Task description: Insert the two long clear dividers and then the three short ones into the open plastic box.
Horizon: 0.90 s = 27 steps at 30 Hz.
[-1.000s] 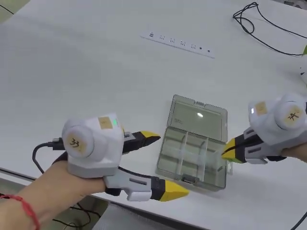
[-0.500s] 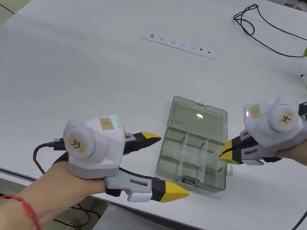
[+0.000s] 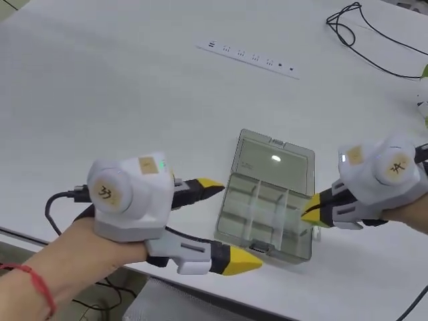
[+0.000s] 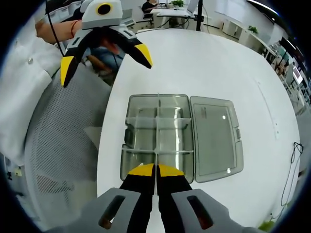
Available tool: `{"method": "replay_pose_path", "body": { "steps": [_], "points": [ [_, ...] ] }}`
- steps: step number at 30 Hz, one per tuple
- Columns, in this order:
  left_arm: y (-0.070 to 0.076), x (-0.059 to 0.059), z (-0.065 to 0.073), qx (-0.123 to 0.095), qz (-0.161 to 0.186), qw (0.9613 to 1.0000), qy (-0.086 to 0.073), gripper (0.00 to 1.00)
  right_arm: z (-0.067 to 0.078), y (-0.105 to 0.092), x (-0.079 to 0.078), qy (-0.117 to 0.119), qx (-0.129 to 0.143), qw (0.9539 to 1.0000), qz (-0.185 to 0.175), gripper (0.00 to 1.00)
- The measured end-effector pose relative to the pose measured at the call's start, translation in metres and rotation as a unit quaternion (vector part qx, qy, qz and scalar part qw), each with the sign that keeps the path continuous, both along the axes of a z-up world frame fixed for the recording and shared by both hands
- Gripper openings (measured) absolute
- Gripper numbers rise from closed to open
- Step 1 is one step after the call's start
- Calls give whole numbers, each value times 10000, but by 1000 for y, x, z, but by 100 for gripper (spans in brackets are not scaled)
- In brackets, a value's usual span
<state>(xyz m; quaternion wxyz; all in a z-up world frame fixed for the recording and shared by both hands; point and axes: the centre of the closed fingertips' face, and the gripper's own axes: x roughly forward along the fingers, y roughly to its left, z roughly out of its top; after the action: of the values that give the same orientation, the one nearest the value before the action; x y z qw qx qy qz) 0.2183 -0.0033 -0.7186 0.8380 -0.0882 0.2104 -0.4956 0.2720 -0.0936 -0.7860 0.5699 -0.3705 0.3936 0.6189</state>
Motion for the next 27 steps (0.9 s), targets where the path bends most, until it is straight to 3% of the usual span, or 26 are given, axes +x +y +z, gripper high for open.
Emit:
{"method": "replay_pose_path", "body": {
  "steps": [16,27],
  "points": [
    [7,-1,-2,62,49,10000,24,80,-17,2,-2,-118,173,9997,141,2],
    [7,0,-3,82,25,10000,39,80,-29,3,-2,-258,85,9993,273,2]
  ]
}}
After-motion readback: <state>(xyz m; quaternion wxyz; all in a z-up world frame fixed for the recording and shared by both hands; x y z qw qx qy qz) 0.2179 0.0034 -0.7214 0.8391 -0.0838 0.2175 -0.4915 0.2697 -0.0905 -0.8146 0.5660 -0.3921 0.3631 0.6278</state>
